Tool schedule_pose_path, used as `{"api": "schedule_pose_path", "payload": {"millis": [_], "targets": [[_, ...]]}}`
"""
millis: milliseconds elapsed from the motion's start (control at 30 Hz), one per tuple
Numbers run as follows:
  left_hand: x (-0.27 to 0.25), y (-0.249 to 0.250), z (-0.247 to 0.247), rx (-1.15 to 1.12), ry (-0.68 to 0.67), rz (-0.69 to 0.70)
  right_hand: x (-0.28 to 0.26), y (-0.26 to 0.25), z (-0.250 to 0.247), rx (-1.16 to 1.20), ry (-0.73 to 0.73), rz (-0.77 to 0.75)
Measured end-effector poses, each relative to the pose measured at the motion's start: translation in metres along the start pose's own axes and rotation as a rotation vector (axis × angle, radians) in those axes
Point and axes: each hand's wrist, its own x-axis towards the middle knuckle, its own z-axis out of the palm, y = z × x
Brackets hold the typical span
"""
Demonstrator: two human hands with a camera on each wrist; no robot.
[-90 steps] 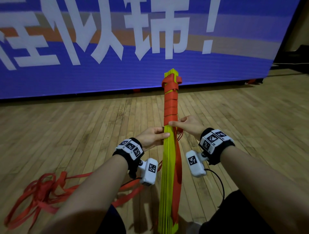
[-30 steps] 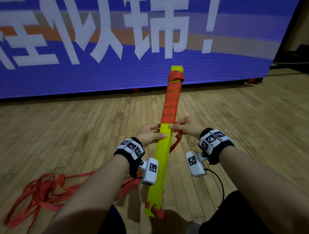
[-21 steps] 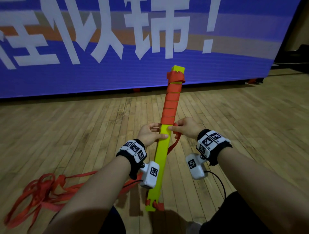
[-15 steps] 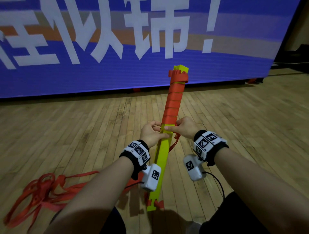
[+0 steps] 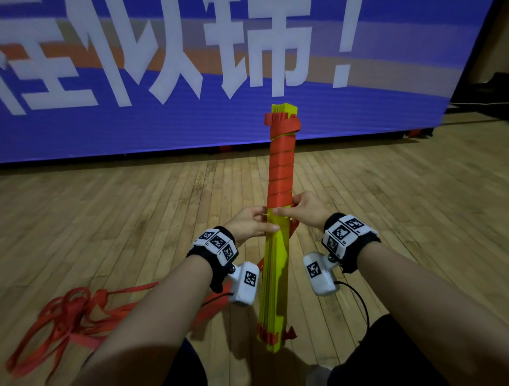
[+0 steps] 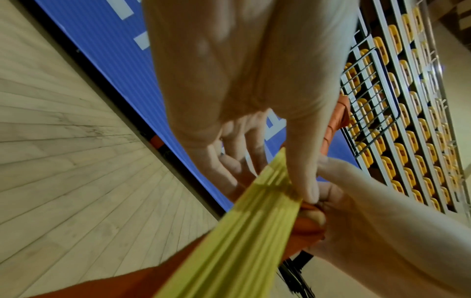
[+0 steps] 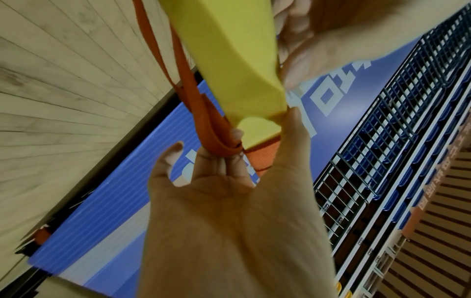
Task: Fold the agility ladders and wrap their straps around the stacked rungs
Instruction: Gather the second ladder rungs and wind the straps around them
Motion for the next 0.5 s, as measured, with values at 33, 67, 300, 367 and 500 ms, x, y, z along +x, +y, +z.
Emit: {"api": "schedule_pose_path", "payload": {"millis": [33,67,300,367,500], "targets": [[0.0,-0.001,-0.002,0.001,-0.03,-0.006,0.0,0.001,-0.001,0.003,-0.007,-0.005],[-0.002,0.0,-0.005,0.004,-0.058,-0.011,0.0,0.001,-0.001,0.01,-0.014,-0.009],[-0.009,-0.003,-0.019,0.03,-0.071,-0.032,0.002,-0.006,0.007,0.101,-0.132,-0.016],[-0.012,-0.003,-0.023,0.027,-0.045,-0.042,0.003,-0.01,0.011,0.138,-0.139,-0.019],[-0.022,-0.002,-0.028,0.015,0.016,-0.027,0.004,-0.016,0.019,0.193,-0.181,-0.037]]}}
